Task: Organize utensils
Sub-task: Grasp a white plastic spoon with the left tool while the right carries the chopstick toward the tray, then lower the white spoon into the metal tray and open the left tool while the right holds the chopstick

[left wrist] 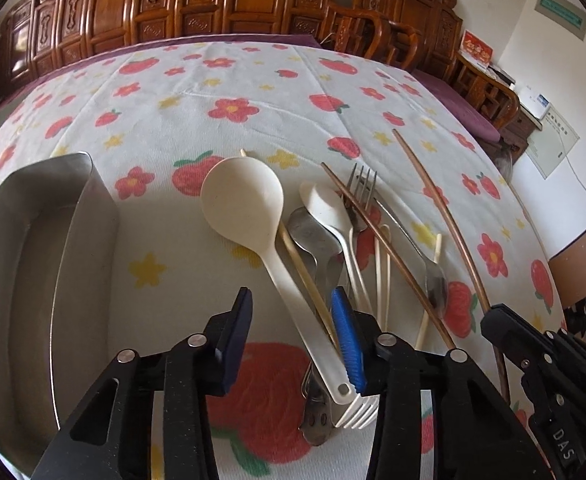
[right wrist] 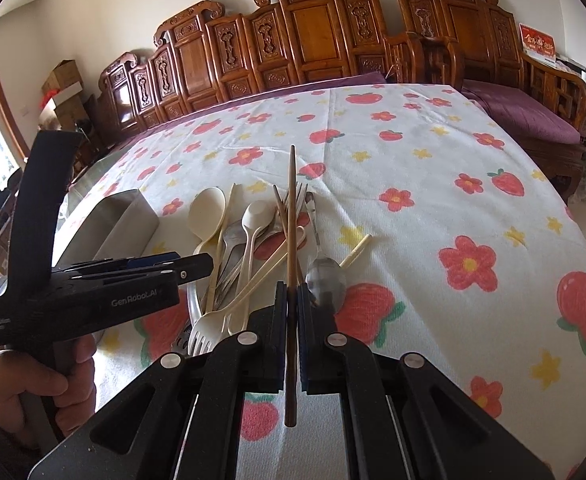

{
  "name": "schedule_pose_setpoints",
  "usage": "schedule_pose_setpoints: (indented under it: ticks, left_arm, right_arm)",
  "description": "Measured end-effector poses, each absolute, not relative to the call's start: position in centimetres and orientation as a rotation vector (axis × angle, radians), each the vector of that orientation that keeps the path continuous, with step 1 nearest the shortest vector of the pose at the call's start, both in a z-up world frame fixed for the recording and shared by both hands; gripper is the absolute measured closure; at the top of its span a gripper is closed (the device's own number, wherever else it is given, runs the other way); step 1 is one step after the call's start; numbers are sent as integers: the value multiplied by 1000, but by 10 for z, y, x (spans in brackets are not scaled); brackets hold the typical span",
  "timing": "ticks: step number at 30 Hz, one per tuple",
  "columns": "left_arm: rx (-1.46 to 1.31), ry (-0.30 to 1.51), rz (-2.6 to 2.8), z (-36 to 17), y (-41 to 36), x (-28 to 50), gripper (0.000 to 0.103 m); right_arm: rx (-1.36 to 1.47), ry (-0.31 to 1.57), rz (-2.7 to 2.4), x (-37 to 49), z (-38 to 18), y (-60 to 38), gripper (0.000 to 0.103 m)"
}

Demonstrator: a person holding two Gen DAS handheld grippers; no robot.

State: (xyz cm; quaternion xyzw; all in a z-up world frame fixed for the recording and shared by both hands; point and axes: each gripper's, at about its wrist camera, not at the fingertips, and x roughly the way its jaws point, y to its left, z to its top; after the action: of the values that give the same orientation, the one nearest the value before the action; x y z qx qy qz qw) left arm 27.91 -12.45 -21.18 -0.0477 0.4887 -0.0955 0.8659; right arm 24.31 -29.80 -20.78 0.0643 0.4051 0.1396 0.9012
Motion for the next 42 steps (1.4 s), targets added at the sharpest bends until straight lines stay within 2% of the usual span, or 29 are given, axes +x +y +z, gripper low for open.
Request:
schedule_pose_setpoints:
  ticks: [3,6,10,30,42]
  left_arm:
    - [-116,1047,-213,-216,-124,282,83]
    - [-106,1044,-218,-215,-125,280,86]
    - [-86,1034,-207,-211,-122,276,99]
    - [-14,890,-201,-151,-75,228,100]
    - [36,864,-166,-143,-25,217,100]
  right_arm:
    - [133,839,291,244,-208,-298,97]
    - [121,843,293,243,-209,-294,97]
    - [109,842,296,243,-208,-291,97]
    - [51,820,372,227,-193,-254,97]
    - [37,802,401,215,-189,-232,97]
